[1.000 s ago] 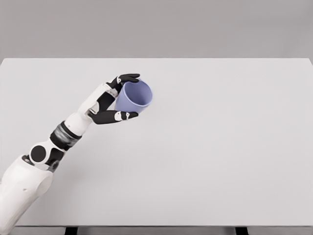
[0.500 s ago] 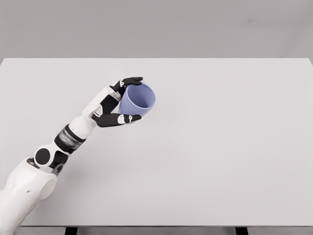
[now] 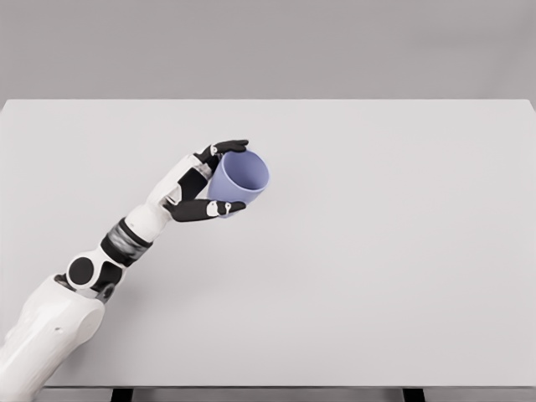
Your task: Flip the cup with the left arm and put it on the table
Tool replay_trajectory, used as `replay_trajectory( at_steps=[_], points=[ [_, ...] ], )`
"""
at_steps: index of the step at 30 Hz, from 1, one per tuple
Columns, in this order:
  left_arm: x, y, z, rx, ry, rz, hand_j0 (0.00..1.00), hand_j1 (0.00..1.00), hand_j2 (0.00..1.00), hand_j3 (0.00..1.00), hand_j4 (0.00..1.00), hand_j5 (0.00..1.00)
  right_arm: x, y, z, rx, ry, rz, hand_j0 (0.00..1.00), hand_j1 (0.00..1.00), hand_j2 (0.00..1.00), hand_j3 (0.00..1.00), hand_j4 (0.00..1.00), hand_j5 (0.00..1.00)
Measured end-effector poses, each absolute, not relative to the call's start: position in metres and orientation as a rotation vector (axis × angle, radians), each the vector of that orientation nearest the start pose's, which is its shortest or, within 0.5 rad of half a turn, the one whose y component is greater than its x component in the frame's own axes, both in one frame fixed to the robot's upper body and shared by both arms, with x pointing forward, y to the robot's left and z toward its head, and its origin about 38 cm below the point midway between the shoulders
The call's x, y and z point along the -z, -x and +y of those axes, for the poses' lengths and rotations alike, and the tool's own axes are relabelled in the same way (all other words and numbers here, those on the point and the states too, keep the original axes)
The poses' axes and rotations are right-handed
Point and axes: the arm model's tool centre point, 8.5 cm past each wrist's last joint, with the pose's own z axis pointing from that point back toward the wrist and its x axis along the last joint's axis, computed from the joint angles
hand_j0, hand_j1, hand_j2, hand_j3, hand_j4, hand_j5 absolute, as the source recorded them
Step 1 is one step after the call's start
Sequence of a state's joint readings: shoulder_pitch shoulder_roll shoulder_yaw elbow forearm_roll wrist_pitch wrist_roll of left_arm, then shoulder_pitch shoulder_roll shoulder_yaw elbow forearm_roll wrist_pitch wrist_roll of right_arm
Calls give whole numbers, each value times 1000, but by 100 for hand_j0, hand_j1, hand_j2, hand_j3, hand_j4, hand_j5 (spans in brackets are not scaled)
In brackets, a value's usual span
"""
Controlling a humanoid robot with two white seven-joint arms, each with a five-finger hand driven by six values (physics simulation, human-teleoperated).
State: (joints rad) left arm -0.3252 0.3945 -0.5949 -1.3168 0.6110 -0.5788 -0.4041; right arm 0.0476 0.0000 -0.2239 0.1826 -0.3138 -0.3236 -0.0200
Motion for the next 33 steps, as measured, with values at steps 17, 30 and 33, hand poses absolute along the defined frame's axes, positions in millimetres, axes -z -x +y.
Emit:
replay_trajectory(
  at_steps=[17,30,33],
  points=[
    [-85,-400,191,614,659,-1820,77,77,77,77,77,77,250,64,-275,523,212,-103,100,100,100,100,100,100],
    [-83,-400,190,613,658,-1815,85,85,85,85,85,85,250,64,-275,522,212,-103,100,100,100,100,100,100],
    [-83,-400,190,613,658,-1814,90,90,90,90,90,90,250,64,-275,522,212,-103,100,100,100,100,100,100]
  ],
)
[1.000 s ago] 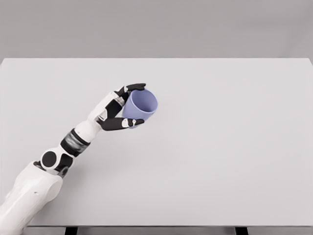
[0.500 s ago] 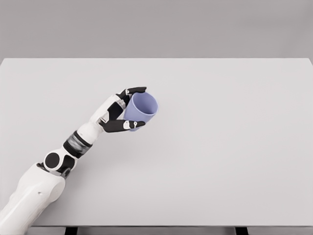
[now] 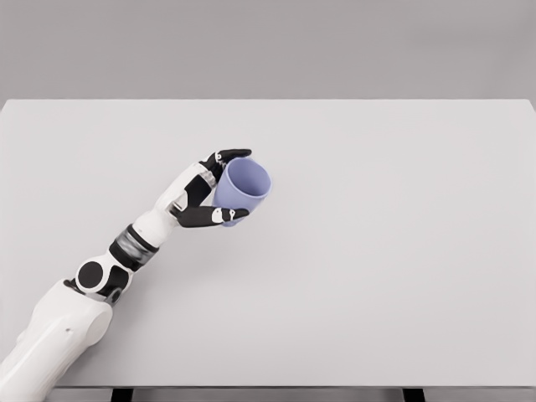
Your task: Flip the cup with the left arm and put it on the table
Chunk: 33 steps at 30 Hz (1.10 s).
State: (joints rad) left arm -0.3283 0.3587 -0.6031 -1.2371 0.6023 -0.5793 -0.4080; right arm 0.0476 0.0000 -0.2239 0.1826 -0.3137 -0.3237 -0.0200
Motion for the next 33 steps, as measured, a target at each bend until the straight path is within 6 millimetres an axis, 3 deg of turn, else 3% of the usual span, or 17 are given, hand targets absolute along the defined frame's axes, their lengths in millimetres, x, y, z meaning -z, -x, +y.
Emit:
replay_trajectory(
  at_steps=[6,13,33],
  points=[
    [-83,-400,191,612,658,-1813,100,100,100,100,100,100,250,64,-275,523,212,-103,100,100,100,100,100,100],
    [-77,-395,195,604,653,-1801,100,100,100,100,100,100,250,64,-275,523,212,-103,100,100,100,100,100,100],
    [-80,-392,237,667,556,-1787,100,100,100,100,100,100,250,64,-275,523,212,-103,100,100,100,100,100,100]
  ],
)
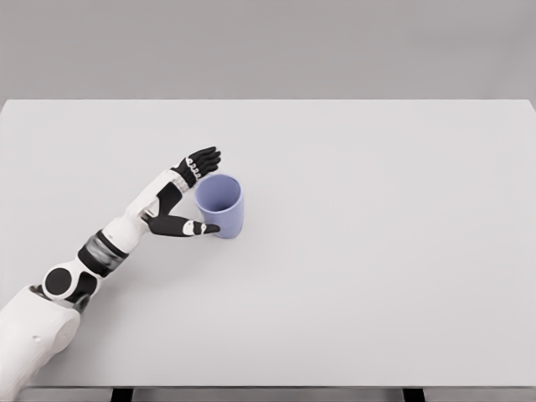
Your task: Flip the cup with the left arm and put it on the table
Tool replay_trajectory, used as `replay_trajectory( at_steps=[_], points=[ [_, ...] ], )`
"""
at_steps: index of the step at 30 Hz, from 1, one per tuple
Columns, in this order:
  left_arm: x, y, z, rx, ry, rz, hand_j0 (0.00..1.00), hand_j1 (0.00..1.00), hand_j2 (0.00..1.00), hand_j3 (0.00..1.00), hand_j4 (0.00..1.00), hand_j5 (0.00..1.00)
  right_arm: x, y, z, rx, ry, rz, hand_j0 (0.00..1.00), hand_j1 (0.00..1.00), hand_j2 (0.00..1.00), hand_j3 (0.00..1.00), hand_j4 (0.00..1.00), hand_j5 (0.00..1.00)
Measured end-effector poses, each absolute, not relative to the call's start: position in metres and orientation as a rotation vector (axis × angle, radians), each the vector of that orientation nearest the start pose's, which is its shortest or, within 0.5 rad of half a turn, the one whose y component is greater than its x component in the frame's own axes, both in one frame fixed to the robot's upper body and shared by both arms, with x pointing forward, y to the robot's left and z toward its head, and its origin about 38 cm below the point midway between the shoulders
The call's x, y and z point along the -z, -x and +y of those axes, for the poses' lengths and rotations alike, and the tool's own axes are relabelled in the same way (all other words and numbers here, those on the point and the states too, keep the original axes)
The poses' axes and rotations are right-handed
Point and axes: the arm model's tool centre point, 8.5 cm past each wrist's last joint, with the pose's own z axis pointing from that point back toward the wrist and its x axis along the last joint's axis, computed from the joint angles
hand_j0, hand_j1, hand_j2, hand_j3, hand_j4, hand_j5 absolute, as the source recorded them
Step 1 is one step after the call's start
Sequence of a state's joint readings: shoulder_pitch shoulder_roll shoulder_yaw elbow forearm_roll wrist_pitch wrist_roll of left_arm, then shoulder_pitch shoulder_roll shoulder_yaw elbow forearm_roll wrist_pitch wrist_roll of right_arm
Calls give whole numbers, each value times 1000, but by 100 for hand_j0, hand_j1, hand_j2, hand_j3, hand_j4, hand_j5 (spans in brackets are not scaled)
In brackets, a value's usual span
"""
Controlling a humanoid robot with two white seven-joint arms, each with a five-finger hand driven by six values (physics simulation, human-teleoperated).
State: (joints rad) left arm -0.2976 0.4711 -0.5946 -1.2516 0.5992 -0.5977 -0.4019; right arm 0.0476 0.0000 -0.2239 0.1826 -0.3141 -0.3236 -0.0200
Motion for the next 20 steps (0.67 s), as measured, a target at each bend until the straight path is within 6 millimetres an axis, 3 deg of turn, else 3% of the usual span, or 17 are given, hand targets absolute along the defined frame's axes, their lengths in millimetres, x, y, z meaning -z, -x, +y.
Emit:
replay_trajectory(
  at_steps=[4,8,17,20],
  points=[
    [-80,-391,245,696,534,-1776,100,100,100,100,100,100,250,64,-275,523,212,-103,100,100,100,100,100,100],
    [-84,-390,270,794,459,-1746,100,100,100,100,100,100,250,64,-275,523,212,-103,100,100,100,100,100,100],
    [-120,-387,353,991,238,-1678,100,100,100,100,100,100,250,64,-275,523,212,-103,100,100,100,100,100,100],
    [-130,-386,372,1021,187,-1661,100,100,100,100,100,100,250,64,-275,523,212,-103,100,100,100,100,100,100]
  ],
)
